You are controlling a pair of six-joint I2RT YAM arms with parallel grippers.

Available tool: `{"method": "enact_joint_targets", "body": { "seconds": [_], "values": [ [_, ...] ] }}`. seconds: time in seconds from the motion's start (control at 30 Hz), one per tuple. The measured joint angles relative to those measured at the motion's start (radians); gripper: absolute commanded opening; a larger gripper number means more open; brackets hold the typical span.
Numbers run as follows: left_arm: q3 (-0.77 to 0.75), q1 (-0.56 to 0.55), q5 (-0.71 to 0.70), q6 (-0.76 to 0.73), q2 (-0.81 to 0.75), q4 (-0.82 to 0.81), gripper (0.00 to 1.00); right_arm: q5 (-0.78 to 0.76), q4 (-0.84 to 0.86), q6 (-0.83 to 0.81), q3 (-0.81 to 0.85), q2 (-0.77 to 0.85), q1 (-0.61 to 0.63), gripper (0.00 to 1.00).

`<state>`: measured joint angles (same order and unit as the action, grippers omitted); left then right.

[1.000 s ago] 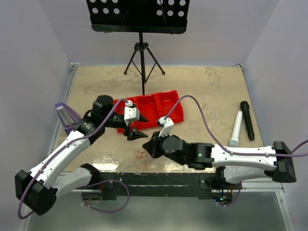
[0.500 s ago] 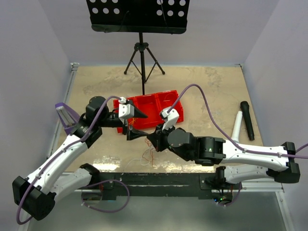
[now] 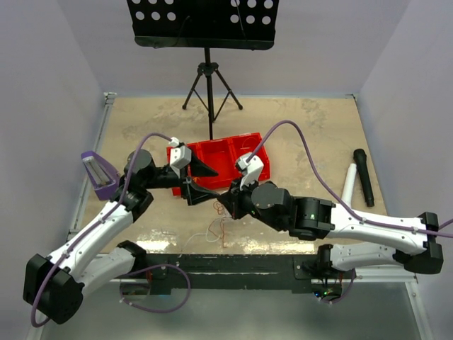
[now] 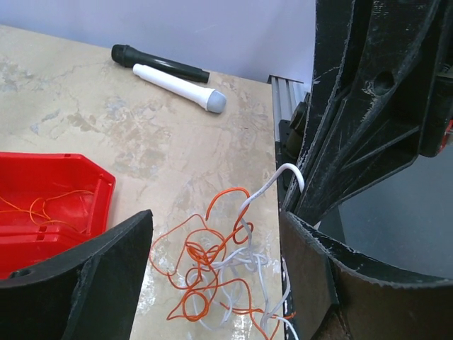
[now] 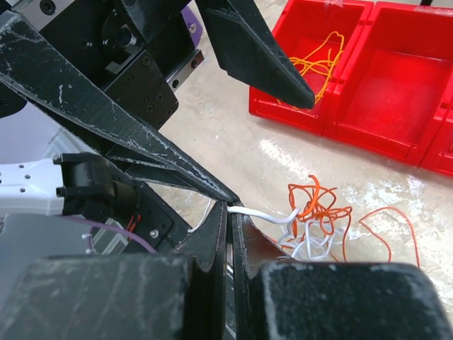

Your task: Untangle the cables

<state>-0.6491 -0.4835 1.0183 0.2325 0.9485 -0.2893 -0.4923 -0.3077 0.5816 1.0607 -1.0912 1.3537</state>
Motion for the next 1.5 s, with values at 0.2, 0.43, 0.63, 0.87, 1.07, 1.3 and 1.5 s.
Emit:
{"method": "enact_joint_targets", "body": {
  "seconds": [0.2, 0.43, 0.63, 0.87, 1.07, 1.3, 1.5],
  "values": [
    [0.018, 0.007, 0.013, -0.024, -0.016, 0.004, 0.77, 0.123, 0.002, -0.027, 0.0, -0.009, -0.043, 0.0],
    [0.02, 0.011, 0.053, -0.117, -0.035, 0.087, 0.82, 0.237, -0.018, -0.059, 0.0, -0.007, -0.06, 0.0],
    [-0.16, -0.012, 0.086, -0.372, -0.001, 0.407, 0.84, 0.311, 0.047, -0.058, -0.001, 0.051, -0.08, 0.0],
    [-0.23, -0.036, 0.115, -0.602, 0.049, 0.679, 0.84, 0.33, 0.217, -0.057, 0.002, 0.196, -0.114, 0.0],
    [-0.23, -0.036, 0.119, -0.597, 0.055, 0.678, 0.83, 0.375, 0.235, -0.057, 0.002, 0.193, -0.115, 0.0],
    [-0.232, -0.034, 0.04, -0.437, 0.036, 0.486, 0.82, 0.428, 0.241, -0.056, -0.006, 0.155, -0.115, 0.08],
    [-0.225, -0.032, 0.12, -0.221, 0.017, 0.273, 0.82, 0.455, 0.279, -0.05, -0.028, 0.155, -0.115, 0.09]
  ]
}}
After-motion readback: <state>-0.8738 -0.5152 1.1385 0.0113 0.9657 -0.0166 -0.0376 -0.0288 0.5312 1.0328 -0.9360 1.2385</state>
